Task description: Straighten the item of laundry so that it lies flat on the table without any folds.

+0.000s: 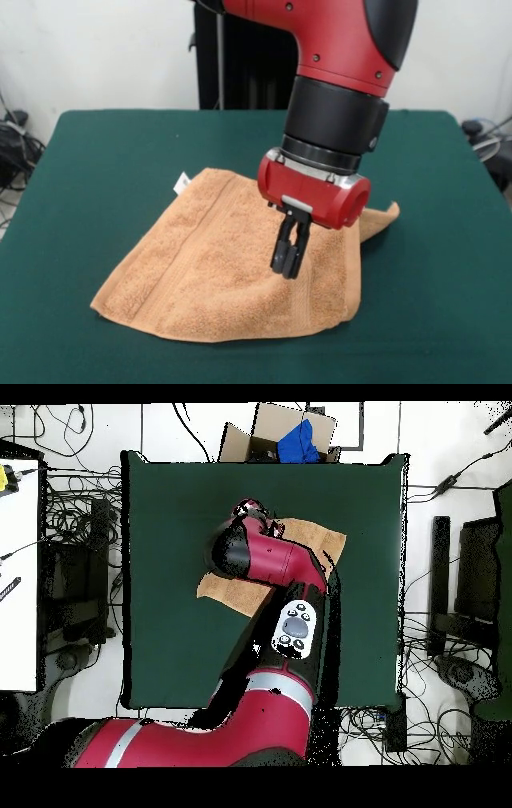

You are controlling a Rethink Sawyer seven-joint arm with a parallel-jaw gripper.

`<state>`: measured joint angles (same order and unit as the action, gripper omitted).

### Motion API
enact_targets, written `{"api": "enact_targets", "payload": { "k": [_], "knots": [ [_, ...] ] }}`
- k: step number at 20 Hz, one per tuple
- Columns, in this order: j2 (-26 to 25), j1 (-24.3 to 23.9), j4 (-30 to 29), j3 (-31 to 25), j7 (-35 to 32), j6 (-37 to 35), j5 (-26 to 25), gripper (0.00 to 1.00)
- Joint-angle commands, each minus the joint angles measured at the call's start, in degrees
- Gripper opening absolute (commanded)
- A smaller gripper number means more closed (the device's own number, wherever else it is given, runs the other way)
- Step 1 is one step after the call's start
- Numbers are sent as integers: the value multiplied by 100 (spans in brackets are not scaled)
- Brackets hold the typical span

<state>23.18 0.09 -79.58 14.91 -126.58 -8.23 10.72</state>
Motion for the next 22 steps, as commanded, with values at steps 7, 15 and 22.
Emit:
{"api": "enact_targets", "payload": {
  "k": [7, 15, 22],
  "knots": [
    [-15, -48, -491, -755, -254, -173, -369, 0],
    [34, -11, -534, -654, -247, -292, -362, 0],
    [-7, -171, -627, -831, -134, -251, -442, 0]
  ]
}}
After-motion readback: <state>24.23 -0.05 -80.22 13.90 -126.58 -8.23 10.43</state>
